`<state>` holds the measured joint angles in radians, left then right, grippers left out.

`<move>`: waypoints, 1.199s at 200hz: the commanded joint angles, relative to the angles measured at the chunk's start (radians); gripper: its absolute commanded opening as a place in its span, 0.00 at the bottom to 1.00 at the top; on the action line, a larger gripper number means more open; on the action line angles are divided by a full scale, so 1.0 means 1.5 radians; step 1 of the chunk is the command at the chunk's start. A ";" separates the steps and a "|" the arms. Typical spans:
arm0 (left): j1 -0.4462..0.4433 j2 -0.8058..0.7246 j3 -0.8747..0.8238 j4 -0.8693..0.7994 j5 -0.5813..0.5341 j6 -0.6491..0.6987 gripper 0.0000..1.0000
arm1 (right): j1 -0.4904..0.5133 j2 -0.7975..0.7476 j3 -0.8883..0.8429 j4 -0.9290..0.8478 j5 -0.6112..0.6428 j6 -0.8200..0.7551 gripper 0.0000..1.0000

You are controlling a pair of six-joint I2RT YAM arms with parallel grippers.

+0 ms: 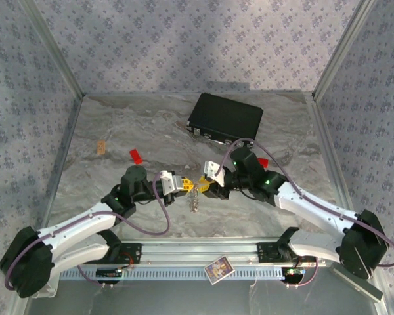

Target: Put the keys on the keyring

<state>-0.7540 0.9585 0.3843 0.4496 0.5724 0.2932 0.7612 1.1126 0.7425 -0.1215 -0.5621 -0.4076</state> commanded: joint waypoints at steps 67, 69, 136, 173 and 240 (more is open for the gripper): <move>-0.003 0.022 -0.018 0.131 0.026 -0.054 0.00 | -0.006 -0.005 -0.011 0.047 -0.040 0.006 0.31; -0.003 0.022 -0.018 0.132 0.027 -0.055 0.00 | -0.006 -0.003 -0.010 0.048 -0.040 0.007 0.31; -0.003 0.022 -0.019 0.149 0.030 -0.067 0.00 | -0.001 0.028 0.003 0.072 -0.054 0.010 0.08; -0.004 0.000 0.001 0.055 -0.004 -0.027 0.08 | 0.000 0.018 0.024 0.023 -0.036 -0.013 0.00; -0.004 -0.028 0.082 -0.187 -0.043 0.068 0.30 | 0.040 0.065 0.145 -0.187 0.077 -0.121 0.00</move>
<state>-0.7547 0.9291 0.4469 0.3153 0.5182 0.3225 0.7971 1.1851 0.8783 -0.2707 -0.5159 -0.5121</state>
